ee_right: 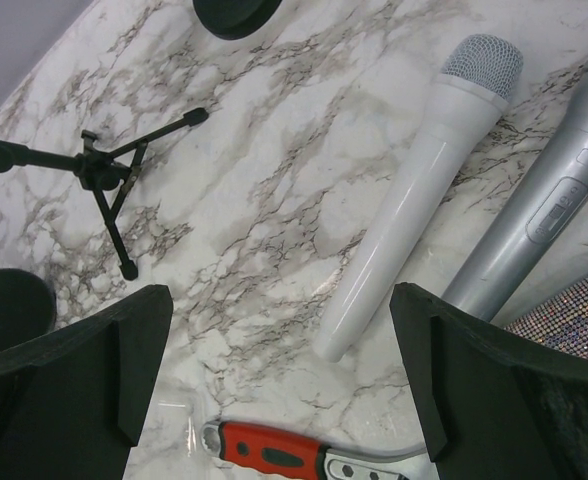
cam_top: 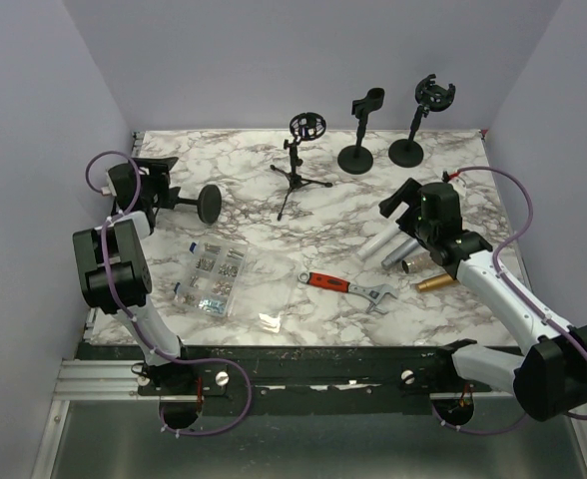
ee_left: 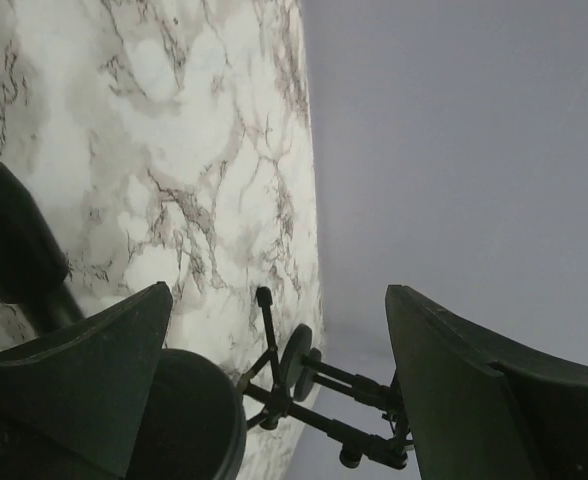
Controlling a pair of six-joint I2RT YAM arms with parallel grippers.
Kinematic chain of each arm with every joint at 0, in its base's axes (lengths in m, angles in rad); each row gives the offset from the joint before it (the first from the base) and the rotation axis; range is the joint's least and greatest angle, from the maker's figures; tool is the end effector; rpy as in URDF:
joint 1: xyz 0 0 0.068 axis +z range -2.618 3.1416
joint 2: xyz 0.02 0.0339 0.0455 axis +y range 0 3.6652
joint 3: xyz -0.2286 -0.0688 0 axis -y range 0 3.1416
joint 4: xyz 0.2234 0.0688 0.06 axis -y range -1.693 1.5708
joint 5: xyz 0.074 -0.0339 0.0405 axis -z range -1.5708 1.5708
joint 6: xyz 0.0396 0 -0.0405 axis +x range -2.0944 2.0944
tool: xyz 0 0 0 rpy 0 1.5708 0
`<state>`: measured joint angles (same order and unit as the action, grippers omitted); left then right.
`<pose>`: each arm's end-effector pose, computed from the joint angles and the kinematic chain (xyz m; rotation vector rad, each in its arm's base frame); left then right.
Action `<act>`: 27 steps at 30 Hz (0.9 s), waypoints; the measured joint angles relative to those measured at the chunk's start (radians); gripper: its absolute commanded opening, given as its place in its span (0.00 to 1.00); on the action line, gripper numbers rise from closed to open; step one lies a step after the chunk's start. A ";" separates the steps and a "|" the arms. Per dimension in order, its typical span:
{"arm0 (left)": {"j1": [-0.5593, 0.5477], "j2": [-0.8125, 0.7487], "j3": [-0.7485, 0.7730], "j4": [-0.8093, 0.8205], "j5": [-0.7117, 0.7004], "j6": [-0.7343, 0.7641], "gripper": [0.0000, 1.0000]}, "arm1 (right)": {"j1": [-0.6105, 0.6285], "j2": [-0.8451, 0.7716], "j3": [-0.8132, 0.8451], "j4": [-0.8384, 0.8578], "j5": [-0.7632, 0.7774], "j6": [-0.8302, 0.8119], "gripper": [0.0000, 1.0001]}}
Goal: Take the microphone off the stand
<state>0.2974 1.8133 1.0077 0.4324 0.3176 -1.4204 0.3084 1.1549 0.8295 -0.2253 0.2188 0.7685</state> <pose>0.3639 0.0986 0.1751 -1.4139 1.5175 -1.0286 0.2451 0.0691 0.2491 0.6132 2.0442 0.4102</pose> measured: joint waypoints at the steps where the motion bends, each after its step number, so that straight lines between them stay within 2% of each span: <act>1: -0.008 0.003 0.010 -0.025 0.000 -0.012 0.92 | 0.000 -0.002 -0.002 0.000 0.000 -0.002 0.99; 7: -0.067 0.010 0.092 -0.253 -0.042 -0.083 0.97 | 0.000 -0.005 -0.005 0.000 -0.001 -0.007 1.00; 12: -0.074 0.010 0.093 -0.369 -0.105 -0.082 0.99 | 0.000 -0.018 -0.010 0.001 0.000 -0.011 1.00; 27: -0.003 -0.083 0.100 -0.487 -0.183 0.140 0.99 | 0.000 -0.019 -0.038 0.014 -0.002 -0.011 1.00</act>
<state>0.2947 1.7306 1.1080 -0.0547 0.1341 -1.2804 0.3084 1.1355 0.7918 -0.2108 0.2165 0.7578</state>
